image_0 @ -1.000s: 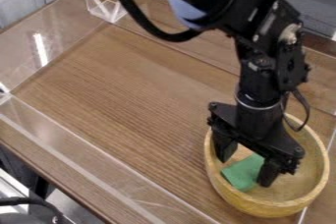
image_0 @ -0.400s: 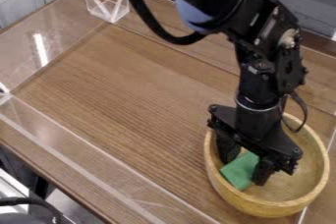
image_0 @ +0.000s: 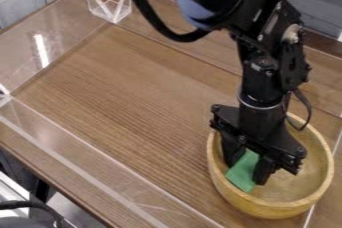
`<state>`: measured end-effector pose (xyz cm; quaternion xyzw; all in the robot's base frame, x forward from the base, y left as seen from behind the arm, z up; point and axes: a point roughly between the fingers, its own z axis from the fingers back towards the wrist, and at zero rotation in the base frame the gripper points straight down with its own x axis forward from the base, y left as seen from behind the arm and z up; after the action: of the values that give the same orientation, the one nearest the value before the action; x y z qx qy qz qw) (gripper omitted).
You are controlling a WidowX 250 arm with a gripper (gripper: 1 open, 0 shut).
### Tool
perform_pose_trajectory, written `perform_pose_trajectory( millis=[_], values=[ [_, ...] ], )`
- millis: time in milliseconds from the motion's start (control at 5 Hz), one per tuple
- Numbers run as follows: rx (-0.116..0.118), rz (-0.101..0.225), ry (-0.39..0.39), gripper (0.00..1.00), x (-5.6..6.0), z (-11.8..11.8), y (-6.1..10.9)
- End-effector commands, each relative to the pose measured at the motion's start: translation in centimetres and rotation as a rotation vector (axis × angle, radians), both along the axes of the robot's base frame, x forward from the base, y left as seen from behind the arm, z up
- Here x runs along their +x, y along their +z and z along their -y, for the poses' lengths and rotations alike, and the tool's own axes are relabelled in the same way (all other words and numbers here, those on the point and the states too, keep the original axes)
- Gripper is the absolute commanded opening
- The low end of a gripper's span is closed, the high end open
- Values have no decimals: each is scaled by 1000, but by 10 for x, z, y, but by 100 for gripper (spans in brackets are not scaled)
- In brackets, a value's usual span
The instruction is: Put the green block in the brown bowl
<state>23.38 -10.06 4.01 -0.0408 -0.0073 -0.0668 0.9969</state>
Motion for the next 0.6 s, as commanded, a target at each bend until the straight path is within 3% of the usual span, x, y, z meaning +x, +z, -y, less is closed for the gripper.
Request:
perform_pose_trajectory(
  millis=[0,400],
  values=[
    [-25,53,14,0,14,2,15],
    [-33,51,26,0,17,1,19]
  ],
)
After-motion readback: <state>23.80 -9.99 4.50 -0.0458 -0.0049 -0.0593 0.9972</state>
